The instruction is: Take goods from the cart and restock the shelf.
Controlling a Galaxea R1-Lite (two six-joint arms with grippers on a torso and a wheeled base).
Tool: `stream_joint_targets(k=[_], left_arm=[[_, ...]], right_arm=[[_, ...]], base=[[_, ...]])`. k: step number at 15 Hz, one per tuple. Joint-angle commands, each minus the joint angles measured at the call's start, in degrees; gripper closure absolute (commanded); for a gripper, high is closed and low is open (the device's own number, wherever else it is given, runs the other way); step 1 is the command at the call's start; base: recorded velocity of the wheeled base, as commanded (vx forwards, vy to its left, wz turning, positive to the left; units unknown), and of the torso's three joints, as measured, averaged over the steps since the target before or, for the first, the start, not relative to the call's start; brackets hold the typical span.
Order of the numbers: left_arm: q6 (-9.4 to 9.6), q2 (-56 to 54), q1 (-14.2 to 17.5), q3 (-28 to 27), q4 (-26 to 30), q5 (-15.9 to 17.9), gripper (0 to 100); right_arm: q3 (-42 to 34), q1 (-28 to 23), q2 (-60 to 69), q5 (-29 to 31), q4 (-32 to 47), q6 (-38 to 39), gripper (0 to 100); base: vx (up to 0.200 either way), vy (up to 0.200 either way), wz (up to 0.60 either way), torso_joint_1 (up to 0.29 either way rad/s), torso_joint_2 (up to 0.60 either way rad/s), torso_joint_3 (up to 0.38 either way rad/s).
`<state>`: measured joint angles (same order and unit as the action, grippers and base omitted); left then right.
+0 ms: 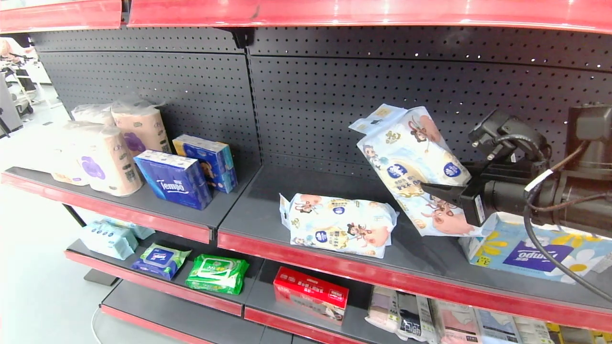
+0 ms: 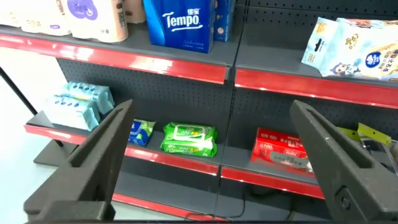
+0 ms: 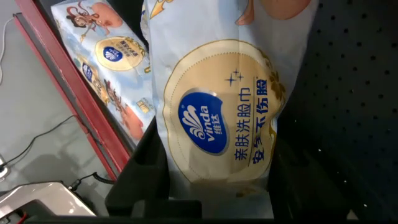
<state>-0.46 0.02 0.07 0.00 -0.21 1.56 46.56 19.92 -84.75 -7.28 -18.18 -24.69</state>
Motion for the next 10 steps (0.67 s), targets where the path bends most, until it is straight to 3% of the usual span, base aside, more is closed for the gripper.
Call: stream_joint_targets(k=[1,10], left_arm=[[0.02,-0.02,0.01,0.0,-0.06,0.02,0],[-0.06,-0.02,0.01,0.0,-0.06,0.02,0]], right_arm=[[0.73,-0.14,-2.44,0.25,-0.19,-0.01,100],[3.45,-2.08,-7.18,1.39,-2.48,-0.19,100]], base=[[0.0,0.0,0.0,0.0,0.0,0.0],[0.0,0.0,0.0,0.0,0.0,0.0]])
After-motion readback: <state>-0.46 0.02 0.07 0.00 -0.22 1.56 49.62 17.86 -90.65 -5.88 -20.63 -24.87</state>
